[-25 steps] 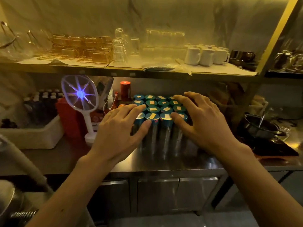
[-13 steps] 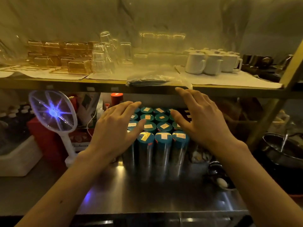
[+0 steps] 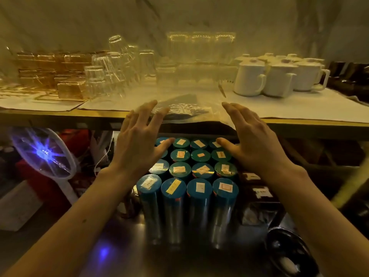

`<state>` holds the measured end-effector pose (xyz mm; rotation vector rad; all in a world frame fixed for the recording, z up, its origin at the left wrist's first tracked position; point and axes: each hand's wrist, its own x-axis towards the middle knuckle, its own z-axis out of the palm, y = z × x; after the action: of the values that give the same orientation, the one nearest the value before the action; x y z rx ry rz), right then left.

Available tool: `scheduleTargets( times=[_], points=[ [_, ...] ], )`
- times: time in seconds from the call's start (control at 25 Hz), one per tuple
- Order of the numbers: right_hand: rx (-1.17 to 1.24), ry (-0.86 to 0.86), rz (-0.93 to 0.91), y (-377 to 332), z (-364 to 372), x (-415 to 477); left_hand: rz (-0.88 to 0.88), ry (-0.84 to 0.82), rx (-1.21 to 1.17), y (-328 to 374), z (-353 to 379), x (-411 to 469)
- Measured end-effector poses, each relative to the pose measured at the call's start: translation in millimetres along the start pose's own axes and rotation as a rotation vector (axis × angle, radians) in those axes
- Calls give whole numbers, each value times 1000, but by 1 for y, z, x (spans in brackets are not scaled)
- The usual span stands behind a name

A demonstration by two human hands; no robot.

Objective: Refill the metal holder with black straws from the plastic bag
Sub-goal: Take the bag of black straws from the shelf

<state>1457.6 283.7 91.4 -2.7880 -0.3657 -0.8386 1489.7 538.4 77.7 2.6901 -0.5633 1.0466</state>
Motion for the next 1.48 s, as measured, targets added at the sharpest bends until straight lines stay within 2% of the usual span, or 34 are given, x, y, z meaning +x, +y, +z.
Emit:
scheduleTargets(
  times=[0.24, 0.44, 0.76, 1.0, 1.16, 1.28, 1.48],
  points=[
    [-25, -7, 9, 7, 14, 23, 41, -73, 56, -19, 14, 23],
    [-62, 69, -40, 6, 17, 31, 53, -55, 89, -34, 16, 38],
    [61, 283, -125, -5, 4, 21, 36, -39, 26, -37, 11, 36],
    [178, 499, -174, -19, -14, 1, 26, 55, -39, -21, -11, 10],
    [240, 590, -61, -28, -25, -22, -34, 79, -124, -18, -28, -20],
    [313, 578, 3, -43, -33, -41, 2, 67, -172, -19, -44, -47],
    [263, 571, 57, -83, -48, -78, 8, 48, -300, -27, -62, -96]
  ],
)
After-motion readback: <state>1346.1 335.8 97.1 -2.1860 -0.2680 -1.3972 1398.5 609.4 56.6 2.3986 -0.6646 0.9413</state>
